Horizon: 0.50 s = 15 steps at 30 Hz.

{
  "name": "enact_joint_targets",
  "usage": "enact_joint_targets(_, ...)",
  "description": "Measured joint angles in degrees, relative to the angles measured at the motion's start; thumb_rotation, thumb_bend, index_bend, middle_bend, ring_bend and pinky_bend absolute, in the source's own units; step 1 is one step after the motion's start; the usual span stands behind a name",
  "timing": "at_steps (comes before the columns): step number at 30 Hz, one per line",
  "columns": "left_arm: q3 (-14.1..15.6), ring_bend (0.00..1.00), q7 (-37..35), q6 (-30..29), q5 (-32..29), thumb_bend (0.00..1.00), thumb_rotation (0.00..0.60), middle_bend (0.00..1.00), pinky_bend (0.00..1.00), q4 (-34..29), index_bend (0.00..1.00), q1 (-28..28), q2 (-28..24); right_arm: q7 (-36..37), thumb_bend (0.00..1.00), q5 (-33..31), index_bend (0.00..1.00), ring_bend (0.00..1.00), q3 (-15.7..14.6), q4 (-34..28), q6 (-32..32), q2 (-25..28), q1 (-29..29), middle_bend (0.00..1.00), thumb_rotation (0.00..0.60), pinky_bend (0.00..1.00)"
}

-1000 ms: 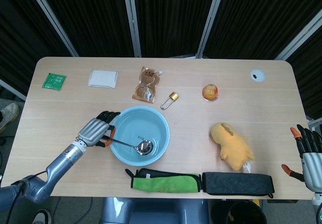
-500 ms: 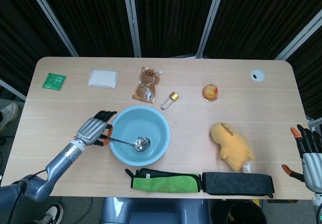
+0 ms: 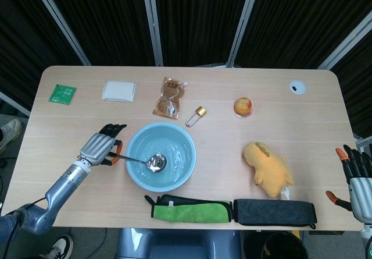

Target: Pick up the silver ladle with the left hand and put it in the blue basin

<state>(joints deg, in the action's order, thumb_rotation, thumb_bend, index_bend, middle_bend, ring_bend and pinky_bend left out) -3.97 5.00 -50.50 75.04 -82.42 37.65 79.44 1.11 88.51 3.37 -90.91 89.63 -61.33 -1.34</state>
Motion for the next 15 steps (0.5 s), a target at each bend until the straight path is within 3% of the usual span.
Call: enact_joint_targets(15,-0.7,0.00,5.0,-4.8,1.6,0.47,0.600,0.00,0.00,-8.9,0.71,-0.9,-5.6,-0.3,0.00,0.9,0.00,0.00,-0.4,-0.3,0.6,0.0,0.4,0.00,0.600,0.00)
